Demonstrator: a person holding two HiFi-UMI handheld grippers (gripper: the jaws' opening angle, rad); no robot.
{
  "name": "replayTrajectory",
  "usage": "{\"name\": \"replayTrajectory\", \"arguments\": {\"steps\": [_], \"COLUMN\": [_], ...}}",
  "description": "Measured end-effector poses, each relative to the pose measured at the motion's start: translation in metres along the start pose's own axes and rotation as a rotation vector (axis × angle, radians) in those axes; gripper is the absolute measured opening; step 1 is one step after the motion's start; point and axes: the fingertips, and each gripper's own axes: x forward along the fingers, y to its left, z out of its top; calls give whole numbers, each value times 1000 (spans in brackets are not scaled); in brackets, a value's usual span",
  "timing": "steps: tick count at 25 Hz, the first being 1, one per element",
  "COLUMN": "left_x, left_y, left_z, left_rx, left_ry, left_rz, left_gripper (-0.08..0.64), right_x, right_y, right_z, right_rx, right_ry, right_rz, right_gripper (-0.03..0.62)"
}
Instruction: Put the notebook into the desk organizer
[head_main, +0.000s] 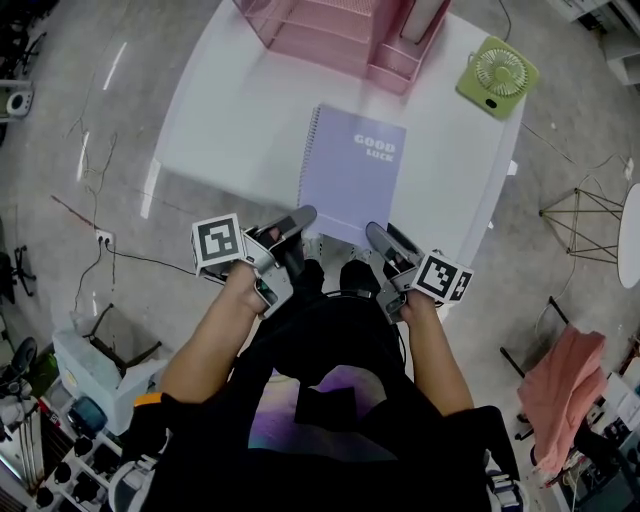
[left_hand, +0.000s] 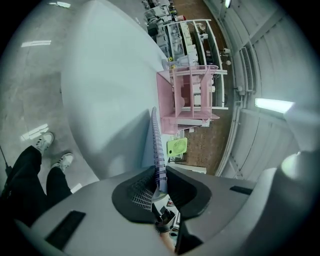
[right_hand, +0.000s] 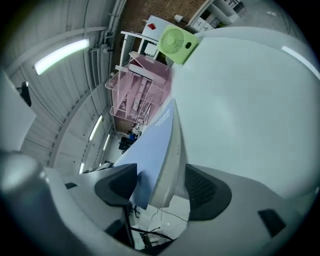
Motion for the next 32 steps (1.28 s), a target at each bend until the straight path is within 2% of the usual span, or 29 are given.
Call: {"name": "replayTrajectory", "arguments": {"steps": [4, 8, 13, 14, 16, 18, 20, 23, 26, 32], "left_x": [-3, -5, -12, -13, -16, -20, -21, -20, -19, -17], "left_y": [-13, -21, -13, -7, 7, 18, 21, 12, -4, -43], "left_z": [0, -1, 0, 0, 3, 6, 6, 8, 8, 4], "left_rx": [-8, -5, -3, 11, 81, 209, 329, 448, 531, 648], "left_ry": [12, 21, 21, 24, 36, 58, 77, 75, 55, -12], "left_rz": [-17, -22, 0, 23, 90, 167, 216, 240, 241, 221], "left_gripper": [54, 54, 54, 54, 54, 54, 55, 57, 58, 58], "right_x": [0, -3, 8, 9, 9, 8, 7, 3, -4, -24], "right_y": [2, -3, 16, 19, 20, 24, 37, 47, 60, 95], "right_z": [-7, -18, -22, -20, -16, -12, -7, 0, 9, 37], "right_rx": [143, 237, 381, 394, 337, 222, 127, 21, -61, -198], "right_ry": [-15, -10, -15, -28, -47, -49, -57, -69, -85, -119], "right_rz": [53, 49, 243, 266, 232, 166, 139, 77, 45, 53], "right_gripper": [302, 311, 320, 291, 108, 57, 51, 51, 51, 51]}}
